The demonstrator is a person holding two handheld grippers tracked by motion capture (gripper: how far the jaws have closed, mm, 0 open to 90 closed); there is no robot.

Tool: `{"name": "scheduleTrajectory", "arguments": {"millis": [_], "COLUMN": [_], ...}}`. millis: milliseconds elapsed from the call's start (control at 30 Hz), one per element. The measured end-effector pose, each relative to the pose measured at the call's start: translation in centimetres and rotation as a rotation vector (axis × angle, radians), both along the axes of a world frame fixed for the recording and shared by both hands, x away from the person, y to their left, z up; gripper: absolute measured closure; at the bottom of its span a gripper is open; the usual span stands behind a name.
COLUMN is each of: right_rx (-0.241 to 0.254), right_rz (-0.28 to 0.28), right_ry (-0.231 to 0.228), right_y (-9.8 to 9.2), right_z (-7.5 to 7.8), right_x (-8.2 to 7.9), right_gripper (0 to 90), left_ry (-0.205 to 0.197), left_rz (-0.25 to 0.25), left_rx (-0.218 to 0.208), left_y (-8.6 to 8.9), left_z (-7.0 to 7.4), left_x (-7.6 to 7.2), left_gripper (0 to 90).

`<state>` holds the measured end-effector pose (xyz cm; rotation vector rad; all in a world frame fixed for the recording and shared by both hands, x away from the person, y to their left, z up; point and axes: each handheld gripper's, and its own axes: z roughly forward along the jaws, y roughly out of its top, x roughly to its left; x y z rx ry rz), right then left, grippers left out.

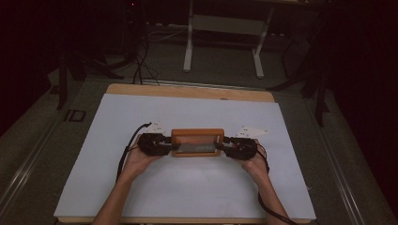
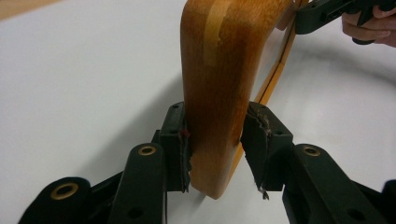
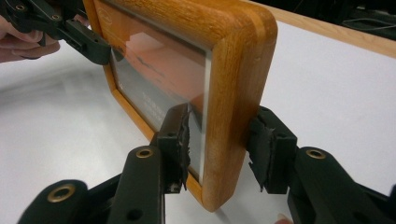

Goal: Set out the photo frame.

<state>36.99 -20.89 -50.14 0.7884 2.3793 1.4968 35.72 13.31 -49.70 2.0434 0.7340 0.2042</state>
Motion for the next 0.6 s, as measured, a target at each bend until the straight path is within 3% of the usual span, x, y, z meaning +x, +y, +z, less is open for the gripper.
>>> {"name": "scheduleTrajectory", "arguments": {"millis": [267,600], "right_rx": [-0.008,0.009], "right_rz": [0.009,0.022], "right_ry": [0.044,0.092], "right_y": [0.2,0.4], "right_z": [-0.5,-1.1], "right_x": [-0.5,-0.6], "right_gripper": [61.0,63.0], "left_ry": [0.069,0.094], "left_rz": [-0.021,-0.007], "left_rx": [-0.013,-0.035], "left_y": [0.5,1.1], "left_z": [-0.9,-1.1], "left_x": [0.1,0.2], "left_gripper": [62.6,61.0]}}
